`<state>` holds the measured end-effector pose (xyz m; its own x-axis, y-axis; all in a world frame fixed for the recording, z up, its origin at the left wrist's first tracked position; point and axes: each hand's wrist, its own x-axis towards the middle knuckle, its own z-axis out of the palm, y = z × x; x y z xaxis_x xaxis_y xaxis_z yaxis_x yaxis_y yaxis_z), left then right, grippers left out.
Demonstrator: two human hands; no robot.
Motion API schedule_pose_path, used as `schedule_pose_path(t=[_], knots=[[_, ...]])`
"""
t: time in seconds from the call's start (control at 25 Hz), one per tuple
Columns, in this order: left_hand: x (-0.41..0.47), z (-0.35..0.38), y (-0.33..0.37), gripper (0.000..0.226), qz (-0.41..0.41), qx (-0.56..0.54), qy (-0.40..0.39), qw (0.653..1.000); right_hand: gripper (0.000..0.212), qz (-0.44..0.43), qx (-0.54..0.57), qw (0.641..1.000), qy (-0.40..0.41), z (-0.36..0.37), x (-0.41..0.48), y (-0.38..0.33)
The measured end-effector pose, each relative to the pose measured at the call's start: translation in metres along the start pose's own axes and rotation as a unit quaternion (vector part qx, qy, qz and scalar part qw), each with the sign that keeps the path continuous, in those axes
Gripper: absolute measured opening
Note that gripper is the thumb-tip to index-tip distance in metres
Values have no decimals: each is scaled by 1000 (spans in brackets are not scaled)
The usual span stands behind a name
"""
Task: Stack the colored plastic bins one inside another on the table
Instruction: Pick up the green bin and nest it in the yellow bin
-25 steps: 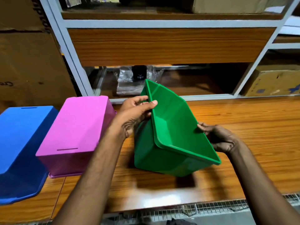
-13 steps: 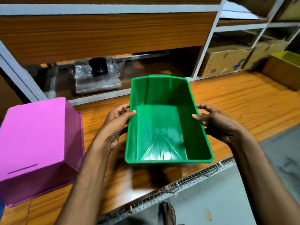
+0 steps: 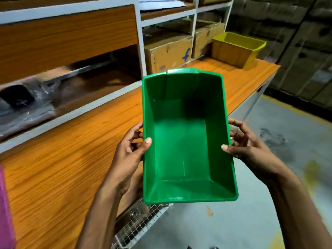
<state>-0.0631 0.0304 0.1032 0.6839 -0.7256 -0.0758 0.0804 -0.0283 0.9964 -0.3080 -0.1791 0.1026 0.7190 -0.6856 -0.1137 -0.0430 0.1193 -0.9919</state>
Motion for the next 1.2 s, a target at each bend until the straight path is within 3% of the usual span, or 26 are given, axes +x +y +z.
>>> schedule_pose_path(t=[0.28,0.56,0.68,0.84,0.96,1.2], knots=[[23,197,-9,51,1,-12,-92,996,71,-17,36,990,138,-181,-41,7],[81,379,-31,29,-104,11,-187,977,56,89,146,953,250,-344,-50,15],[109,442,-47,38,-134,50,-236,961,69,121,145,940,284,-396,-48,32],[159,513,-74,54,-134,61,-282,948,57,110,114,922,354,-444,-29,41],[198,567,-86,71,-107,69,-300,945,59,82,88,908,401,-481,0,39],[282,642,-69,80,-88,69,-321,940,70,33,46,915,399,-558,72,11]])
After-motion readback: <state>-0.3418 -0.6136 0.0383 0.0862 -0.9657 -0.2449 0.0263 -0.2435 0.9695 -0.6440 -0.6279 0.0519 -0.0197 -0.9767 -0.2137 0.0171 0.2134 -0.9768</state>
